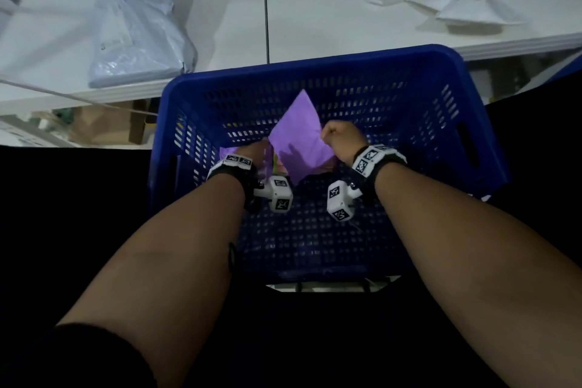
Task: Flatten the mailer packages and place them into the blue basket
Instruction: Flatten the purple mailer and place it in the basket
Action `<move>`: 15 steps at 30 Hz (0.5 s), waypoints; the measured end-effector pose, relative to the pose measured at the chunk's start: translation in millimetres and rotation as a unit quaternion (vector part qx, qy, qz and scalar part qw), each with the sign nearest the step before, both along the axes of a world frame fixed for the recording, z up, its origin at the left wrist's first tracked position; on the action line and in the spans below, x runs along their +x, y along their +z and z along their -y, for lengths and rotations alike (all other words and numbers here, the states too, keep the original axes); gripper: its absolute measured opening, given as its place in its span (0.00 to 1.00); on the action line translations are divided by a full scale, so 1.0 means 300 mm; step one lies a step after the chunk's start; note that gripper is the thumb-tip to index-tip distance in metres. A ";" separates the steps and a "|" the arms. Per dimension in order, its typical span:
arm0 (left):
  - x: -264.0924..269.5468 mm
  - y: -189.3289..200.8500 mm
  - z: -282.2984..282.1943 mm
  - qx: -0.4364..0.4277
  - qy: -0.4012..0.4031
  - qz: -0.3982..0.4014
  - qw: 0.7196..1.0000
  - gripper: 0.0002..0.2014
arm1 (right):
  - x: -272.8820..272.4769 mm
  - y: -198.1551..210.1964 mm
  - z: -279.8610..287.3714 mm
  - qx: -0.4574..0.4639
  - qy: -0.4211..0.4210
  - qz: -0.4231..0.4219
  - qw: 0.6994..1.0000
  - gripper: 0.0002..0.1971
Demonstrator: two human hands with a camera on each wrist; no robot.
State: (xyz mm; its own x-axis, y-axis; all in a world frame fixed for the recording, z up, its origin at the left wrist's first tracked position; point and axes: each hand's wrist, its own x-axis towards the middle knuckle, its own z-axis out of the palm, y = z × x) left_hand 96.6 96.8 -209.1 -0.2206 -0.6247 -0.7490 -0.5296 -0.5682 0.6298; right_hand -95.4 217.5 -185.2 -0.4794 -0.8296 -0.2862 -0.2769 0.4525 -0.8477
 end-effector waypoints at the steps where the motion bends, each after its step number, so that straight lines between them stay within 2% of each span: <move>1: -0.012 0.020 -0.007 0.054 0.025 -0.058 0.997 0.25 | 0.021 0.027 0.025 -0.022 0.037 -0.042 0.998 0.15; 3: -0.032 0.041 -0.006 0.107 0.084 -0.144 0.980 0.34 | 0.058 0.060 0.054 -0.038 0.136 -0.157 0.978 0.10; 5: -0.026 0.041 0.015 0.110 0.131 -0.176 0.970 0.44 | 0.098 0.065 0.055 -0.040 0.238 -0.288 0.927 0.07; 6: -0.009 0.048 0.027 0.107 0.148 -0.167 0.969 0.46 | 0.113 0.056 0.046 -0.046 0.272 -0.340 0.899 0.07; 9: 0.051 0.046 0.068 0.118 0.167 -0.160 0.966 0.50 | 0.134 0.015 -0.004 -0.033 0.349 -0.399 0.847 0.22; 11: 0.083 0.002 0.110 0.073 0.102 -0.104 0.987 0.42 | 0.127 -0.004 -0.036 -0.002 0.390 -0.431 0.814 0.28; 13: 0.099 -0.017 0.108 0.049 -0.014 -0.019 0.998 0.41 | 0.119 -0.014 -0.052 -0.055 0.399 -0.448 0.798 0.25; 14: 0.102 -0.006 0.091 0.018 -0.056 0.009 0.998 0.38 | 0.121 -0.014 -0.054 -0.086 0.387 -0.438 0.807 0.21; 15: 0.101 0.024 0.062 -0.003 -0.067 0.019 0.998 0.27 | 0.121 -0.018 -0.053 -0.092 0.368 -0.408 0.830 0.17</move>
State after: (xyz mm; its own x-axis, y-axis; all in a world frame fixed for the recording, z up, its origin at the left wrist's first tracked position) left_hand 126.8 78.2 -202.0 -0.2749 -0.5952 -0.7551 -0.6238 -0.4872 0.6111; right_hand -59.0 233.3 -190.7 0.2051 -0.9775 0.0497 -0.9372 -0.2108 -0.2779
